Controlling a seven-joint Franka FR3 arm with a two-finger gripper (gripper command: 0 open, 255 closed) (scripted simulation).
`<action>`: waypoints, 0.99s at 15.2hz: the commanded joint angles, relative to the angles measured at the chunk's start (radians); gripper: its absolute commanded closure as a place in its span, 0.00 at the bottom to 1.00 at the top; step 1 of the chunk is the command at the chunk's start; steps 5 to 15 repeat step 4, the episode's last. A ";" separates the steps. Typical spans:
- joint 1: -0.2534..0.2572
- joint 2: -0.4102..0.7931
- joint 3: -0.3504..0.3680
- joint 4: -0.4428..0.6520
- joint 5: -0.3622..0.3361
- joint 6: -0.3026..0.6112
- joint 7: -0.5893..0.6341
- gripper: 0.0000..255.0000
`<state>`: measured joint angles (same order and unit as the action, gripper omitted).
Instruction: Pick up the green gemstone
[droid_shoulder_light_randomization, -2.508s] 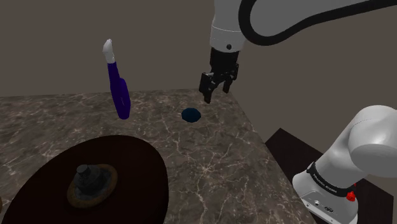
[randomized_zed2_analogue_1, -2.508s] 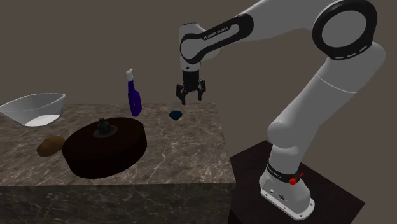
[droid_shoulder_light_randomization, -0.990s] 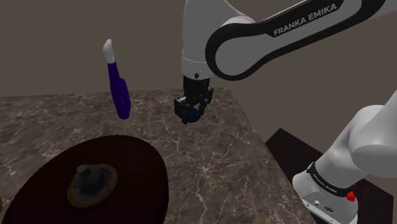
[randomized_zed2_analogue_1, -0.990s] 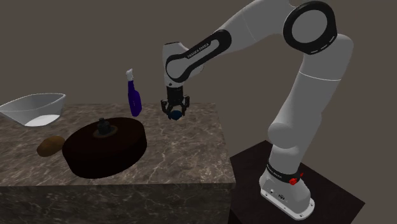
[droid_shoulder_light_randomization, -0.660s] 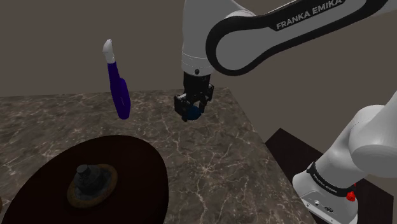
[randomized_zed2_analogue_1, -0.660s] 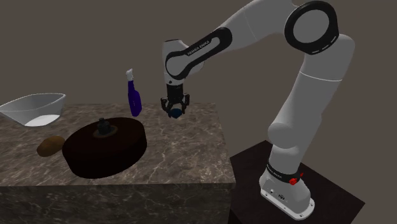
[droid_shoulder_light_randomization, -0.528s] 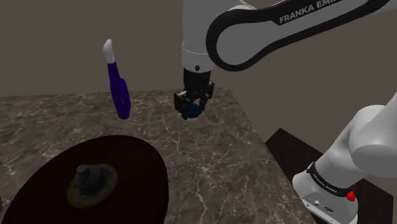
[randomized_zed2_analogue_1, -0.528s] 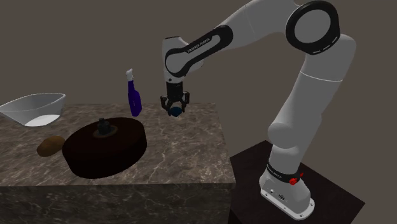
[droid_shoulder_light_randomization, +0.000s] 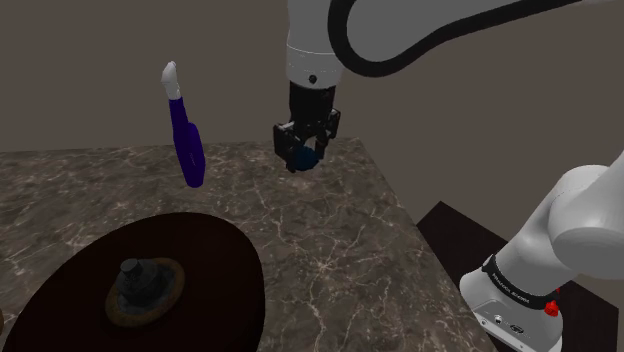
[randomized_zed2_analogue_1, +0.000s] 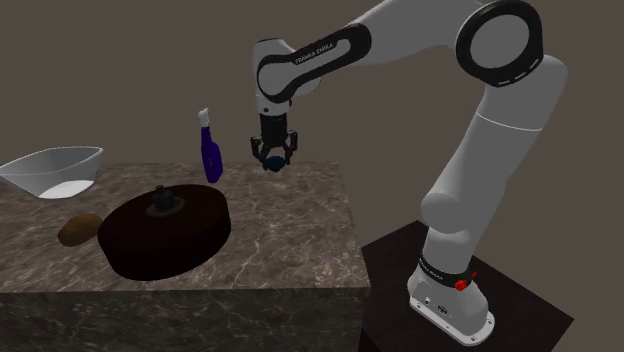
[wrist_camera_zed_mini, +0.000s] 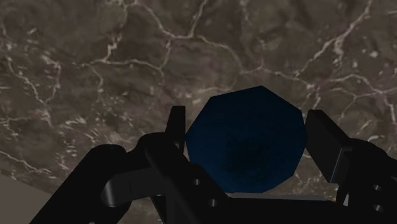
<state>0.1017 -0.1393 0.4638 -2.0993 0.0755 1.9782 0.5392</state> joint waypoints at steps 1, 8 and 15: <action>0.000 -0.005 -0.001 0.022 0.001 -0.027 -0.001 1.00; -0.001 -0.008 -0.002 0.035 0.002 -0.043 -0.001 1.00; -0.001 -0.008 -0.002 0.035 0.002 -0.043 -0.001 1.00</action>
